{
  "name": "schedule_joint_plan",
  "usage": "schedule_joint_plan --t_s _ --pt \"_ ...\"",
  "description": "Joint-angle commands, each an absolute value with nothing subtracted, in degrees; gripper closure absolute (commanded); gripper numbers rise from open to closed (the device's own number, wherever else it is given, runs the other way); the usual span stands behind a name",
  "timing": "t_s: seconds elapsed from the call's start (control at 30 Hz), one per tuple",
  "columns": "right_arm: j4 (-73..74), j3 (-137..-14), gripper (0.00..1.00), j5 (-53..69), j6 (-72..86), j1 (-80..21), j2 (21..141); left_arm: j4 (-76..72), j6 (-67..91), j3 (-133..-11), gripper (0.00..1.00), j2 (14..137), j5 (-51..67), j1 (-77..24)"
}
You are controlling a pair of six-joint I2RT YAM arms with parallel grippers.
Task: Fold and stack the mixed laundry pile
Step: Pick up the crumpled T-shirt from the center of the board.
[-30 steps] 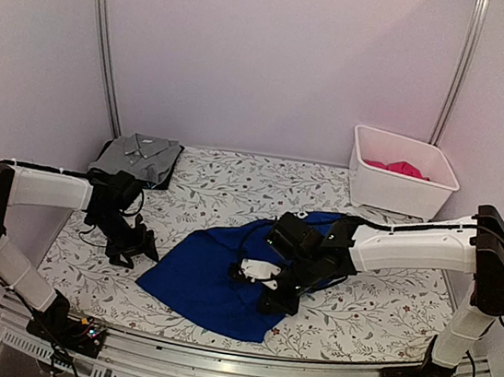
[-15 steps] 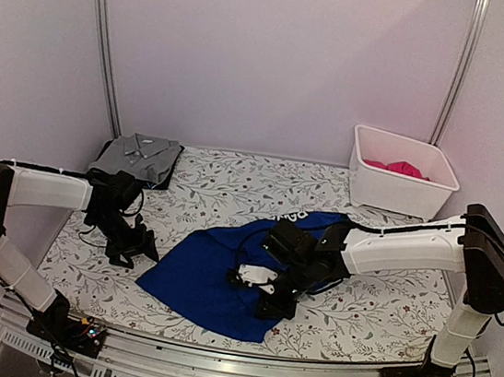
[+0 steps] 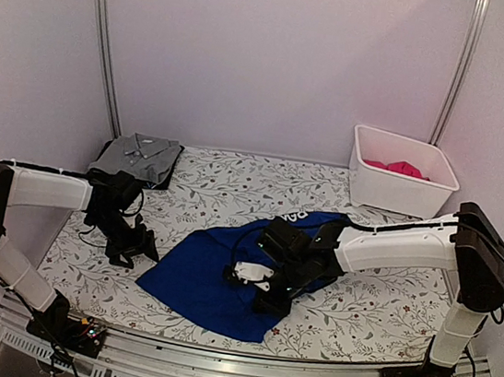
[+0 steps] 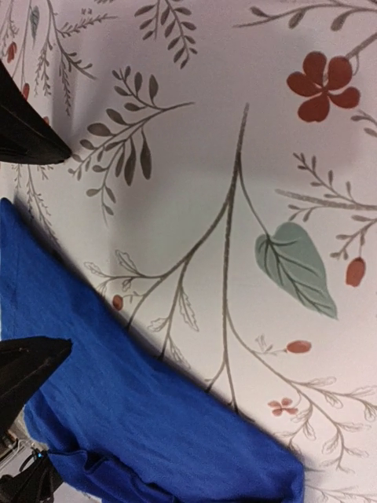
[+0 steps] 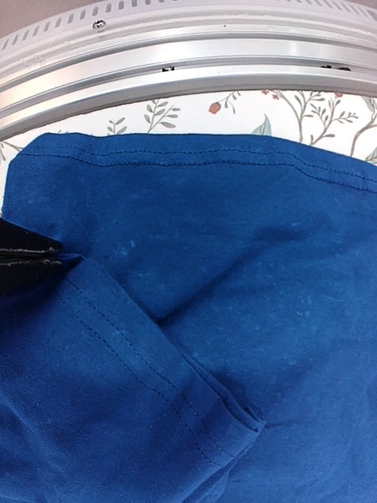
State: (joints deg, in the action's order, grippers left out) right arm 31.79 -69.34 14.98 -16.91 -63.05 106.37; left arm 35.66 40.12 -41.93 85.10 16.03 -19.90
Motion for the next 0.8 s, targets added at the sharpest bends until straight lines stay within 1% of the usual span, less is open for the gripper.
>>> schedule_joint_plan --t_s 0.0,0.27,0.37,0.5,0.63,0.77 --pt "33.0 -71.22 1.0 13.19 -16.52 -63.15 104.29 36.41 39.97 -39.83 0.25 86.53 14.8 -20.89" --pt "33.22 -71.83 1.0 11.38 -13.51 -57.41 95.07 37.67 40.93 -38.13 0.25 83.86 15.11 -21.16" --pt "32.52 -71.81 1.0 10.2 -12.07 -54.85 92.3 37.88 42.88 -36.9 0.3 83.35 15.43 -21.56" --pt "30.99 -71.07 1.0 10.29 -10.03 -51.3 89.51 38.95 45.62 -35.77 0.39 82.33 15.6 -24.08" --pt "29.87 -70.4 1.0 10.38 -8.66 -48.38 88.11 39.28 48.68 -34.65 0.4 81.25 14.96 -27.96" --pt "29.14 -70.3 1.0 10.45 -7.37 -46.44 87.41 38.31 49.82 -33.97 0.4 84.36 13.39 -30.17"
